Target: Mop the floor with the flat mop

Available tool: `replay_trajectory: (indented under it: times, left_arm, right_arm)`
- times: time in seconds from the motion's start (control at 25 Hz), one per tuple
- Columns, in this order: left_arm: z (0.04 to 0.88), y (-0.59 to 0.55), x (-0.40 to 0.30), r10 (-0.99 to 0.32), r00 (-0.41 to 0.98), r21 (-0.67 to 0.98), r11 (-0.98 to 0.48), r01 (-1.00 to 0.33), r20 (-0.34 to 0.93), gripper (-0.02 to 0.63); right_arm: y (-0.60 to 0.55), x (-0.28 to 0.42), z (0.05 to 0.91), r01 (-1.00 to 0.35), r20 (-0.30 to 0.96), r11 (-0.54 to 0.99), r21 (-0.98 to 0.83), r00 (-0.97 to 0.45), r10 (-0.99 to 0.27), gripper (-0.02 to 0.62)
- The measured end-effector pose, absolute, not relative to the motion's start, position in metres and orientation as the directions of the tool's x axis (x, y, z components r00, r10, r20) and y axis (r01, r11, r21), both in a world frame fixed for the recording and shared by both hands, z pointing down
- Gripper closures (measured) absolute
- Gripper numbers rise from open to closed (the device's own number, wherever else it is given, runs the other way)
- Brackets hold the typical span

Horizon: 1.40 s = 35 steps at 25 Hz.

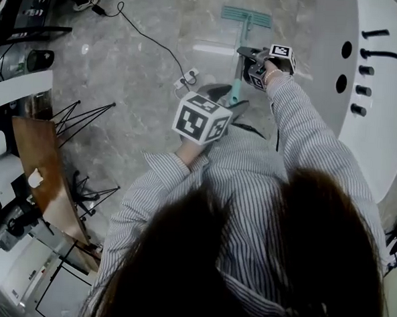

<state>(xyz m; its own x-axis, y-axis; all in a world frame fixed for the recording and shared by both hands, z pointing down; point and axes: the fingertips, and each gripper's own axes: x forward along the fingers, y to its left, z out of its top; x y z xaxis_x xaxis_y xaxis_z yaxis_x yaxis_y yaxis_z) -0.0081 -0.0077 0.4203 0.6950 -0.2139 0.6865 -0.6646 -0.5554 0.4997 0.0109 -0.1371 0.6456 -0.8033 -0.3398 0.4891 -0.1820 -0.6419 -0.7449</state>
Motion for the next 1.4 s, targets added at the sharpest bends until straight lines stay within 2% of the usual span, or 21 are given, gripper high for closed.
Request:
replay_trajectory:
  times: [0.2,0.52,0.72,0.88,1.16,1.4]
  left_arm:
    - [0.425,-0.085,-0.016,-0.208,0.722,0.511,-0.58,-0.634,0.66,0.345]
    - [0.434,-0.242,-0.023,-0.157,0.723,0.504,-0.618,-0.603,0.673,0.347]
    - [0.445,-0.311,-0.024,-0.1,0.704,0.478,-0.667,-0.571,0.703,0.347]
    - [0.451,-0.359,-0.018,-0.062,0.691,0.462,-0.7,-0.545,0.72,0.345]
    - [0.475,-0.355,-0.002,-0.021,0.673,0.429,-0.755,-0.496,0.739,0.336]
    - [0.475,-0.341,-0.011,-0.023,0.664,0.423,-0.755,-0.502,0.747,0.334]
  right_arm:
    - [-0.212,0.005,0.649,-0.121,0.482,-0.653,-0.747,-0.775,-0.408,0.449]
    - [-0.372,0.007,0.656,-0.183,0.535,-0.658,-0.73,-0.753,-0.384,0.451]
    - [-0.445,0.009,0.663,-0.125,0.513,-0.658,-0.742,-0.737,-0.439,0.451]
    - [-0.498,0.017,0.667,-0.134,0.526,-0.656,-0.743,-0.722,-0.449,0.453]
    - [-0.5,0.034,0.685,-0.08,0.508,-0.639,-0.765,-0.685,-0.522,0.454]
    - [-0.485,0.027,0.684,-0.084,0.523,-0.647,-0.758,-0.671,-0.526,0.457]
